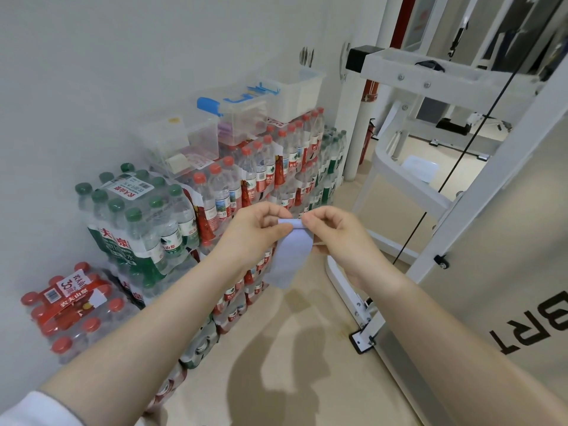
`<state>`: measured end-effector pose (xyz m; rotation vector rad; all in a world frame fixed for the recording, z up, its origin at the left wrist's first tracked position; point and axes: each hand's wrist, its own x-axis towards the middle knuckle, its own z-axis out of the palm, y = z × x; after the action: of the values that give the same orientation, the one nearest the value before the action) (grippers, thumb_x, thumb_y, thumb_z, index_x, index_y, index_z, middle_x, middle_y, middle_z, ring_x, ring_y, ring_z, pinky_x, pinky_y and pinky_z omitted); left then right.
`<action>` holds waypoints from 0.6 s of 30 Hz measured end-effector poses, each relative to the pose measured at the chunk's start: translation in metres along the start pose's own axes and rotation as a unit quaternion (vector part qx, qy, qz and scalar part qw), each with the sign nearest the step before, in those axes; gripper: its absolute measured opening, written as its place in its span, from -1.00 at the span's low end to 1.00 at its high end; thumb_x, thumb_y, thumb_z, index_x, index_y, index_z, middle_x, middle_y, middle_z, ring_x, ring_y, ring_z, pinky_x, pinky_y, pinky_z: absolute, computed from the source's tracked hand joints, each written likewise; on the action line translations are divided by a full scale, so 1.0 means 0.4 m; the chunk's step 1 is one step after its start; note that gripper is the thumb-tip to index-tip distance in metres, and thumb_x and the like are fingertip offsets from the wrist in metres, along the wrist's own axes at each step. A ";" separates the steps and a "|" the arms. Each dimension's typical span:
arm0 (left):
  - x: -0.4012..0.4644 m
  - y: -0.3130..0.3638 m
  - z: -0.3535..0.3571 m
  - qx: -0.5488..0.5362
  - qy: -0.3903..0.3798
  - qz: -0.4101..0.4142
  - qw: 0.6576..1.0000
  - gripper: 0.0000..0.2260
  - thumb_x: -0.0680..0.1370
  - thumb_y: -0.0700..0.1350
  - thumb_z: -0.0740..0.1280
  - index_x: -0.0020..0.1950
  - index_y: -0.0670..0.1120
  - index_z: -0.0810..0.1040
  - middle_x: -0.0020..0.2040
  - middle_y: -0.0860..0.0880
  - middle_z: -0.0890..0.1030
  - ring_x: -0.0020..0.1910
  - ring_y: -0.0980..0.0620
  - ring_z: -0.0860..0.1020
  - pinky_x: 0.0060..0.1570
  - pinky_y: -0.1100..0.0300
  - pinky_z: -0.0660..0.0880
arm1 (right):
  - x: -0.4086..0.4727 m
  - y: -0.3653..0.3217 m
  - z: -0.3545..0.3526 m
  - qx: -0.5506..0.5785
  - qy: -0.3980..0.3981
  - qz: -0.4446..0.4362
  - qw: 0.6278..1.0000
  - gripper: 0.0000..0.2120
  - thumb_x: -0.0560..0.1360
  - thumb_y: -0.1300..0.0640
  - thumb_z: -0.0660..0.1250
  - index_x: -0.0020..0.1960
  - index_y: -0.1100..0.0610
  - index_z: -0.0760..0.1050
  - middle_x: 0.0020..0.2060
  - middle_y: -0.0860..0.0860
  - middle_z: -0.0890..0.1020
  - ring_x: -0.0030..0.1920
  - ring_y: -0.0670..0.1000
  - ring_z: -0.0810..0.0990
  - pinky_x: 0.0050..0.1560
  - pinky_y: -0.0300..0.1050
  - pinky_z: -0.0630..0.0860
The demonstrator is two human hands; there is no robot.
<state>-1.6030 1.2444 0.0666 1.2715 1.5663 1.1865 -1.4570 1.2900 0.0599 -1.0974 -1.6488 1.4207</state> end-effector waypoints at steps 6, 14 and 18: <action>-0.008 -0.020 0.008 -0.084 -0.016 -0.061 0.995 -0.85 0.51 -0.21 0.33 0.07 -0.17 0.51 -0.12 -0.14 0.64 -0.15 -0.07 0.58 -0.04 0.01 0.51 | 0.003 0.010 -0.006 -0.016 0.033 -0.014 0.999 -0.93 0.47 0.22 0.35 -0.18 0.09 0.53 -0.25 0.10 0.58 -0.31 -0.02 0.50 -0.31 -0.19 0.45; -0.018 -0.021 0.004 -0.078 -0.031 -0.074 0.994 -0.87 0.57 -0.15 0.25 -0.06 -0.16 0.57 -0.15 -0.12 0.65 -0.25 0.01 0.60 -0.21 0.21 0.51 | -0.015 0.023 -0.005 -0.009 0.020 -0.048 0.999 -0.85 0.41 0.23 0.39 -0.14 0.00 0.52 -0.10 0.08 0.58 -0.12 0.04 0.55 -0.11 -0.04 0.51; -0.025 -0.010 0.005 -0.083 -0.037 -0.035 0.995 -0.92 0.55 -0.25 0.26 -0.03 -0.17 0.54 -0.18 -0.16 0.62 -0.20 -0.08 0.54 -0.18 0.11 0.47 | -0.025 0.022 0.005 -0.001 -0.013 0.004 1.000 -0.88 0.49 0.04 0.33 -0.07 0.09 0.50 -0.09 0.14 0.60 -0.14 0.03 0.59 -0.13 0.01 0.56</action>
<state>-1.6000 1.2347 0.0625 1.1320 1.4170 1.1860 -1.4533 1.2805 0.0513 -1.0920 -1.6669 1.4438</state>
